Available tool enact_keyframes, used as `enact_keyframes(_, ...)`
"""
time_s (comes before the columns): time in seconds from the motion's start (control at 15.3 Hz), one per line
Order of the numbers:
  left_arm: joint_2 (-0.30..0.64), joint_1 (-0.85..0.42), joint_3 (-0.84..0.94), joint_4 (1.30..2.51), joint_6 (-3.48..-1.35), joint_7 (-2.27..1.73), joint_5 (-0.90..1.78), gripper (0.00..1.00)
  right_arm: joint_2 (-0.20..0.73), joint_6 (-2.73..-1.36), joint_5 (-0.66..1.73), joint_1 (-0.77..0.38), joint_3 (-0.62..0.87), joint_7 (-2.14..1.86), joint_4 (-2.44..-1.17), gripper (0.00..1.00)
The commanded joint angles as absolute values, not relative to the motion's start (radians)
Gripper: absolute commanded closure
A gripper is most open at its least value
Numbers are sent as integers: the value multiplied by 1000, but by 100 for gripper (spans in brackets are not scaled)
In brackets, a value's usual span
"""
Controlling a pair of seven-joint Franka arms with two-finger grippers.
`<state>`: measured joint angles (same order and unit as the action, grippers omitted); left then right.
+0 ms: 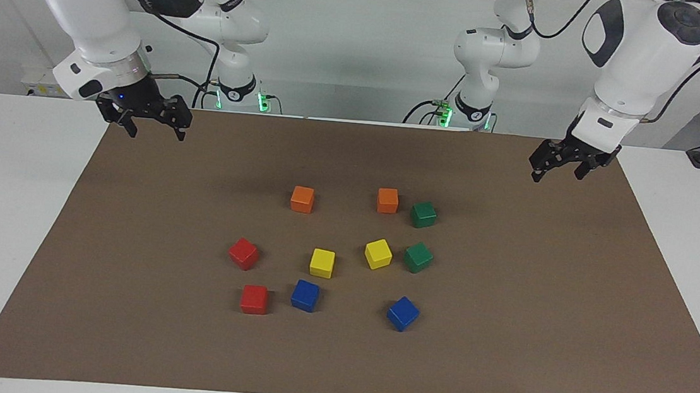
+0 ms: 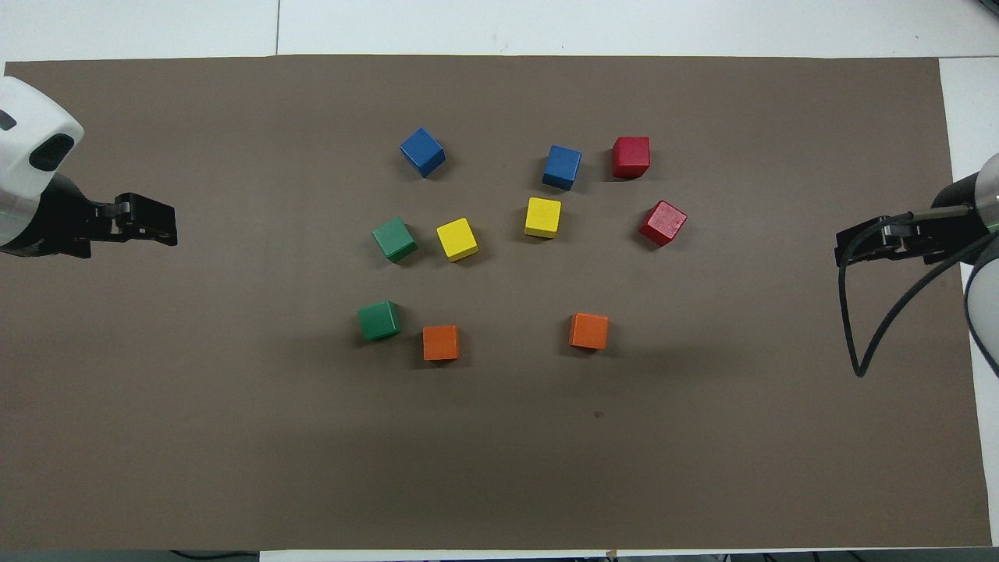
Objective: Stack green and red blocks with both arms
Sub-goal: 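Grasp a red cube with the right gripper while the left gripper grasps green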
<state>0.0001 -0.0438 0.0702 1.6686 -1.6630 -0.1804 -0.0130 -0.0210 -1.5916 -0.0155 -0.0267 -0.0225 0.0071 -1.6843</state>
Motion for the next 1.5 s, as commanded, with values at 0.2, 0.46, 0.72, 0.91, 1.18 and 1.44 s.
enact_keyframes(0.2, -21, -29, 75, 1683, -1666, -163, 5, 0, -49, -1617, -21, -9, -11, 1, -1718, 0)
enact_keyframes(0.46, -21, -29, 75, 1683, -1667, -163, 5, 0, -55, -1675, -17, -23, -8, 139, -1744, 0)
enact_keyframes(0.72, -21, -29, 75, 1683, -1666, -163, 5, 0, -13, -1778, -11, -112, 0, 461, -1801, 0)
enact_keyframes(0.91, -21, -29, 75, 1683, -1667, -163, 5, 0, 113, -1908, -11, -164, 0, 609, -1801, 0)
enact_keyframes(1.18, -35, -29, 75, 1686, -1641, -163, 5, 0, 253, -2071, -11, -190, 0, 727, -1795, 0)
enact_keyframes(1.44, -58, -52, 83, 1765, -1734, -256, 6, 0, 356, -2106, -9, -198, 0, 816, -1726, 0)
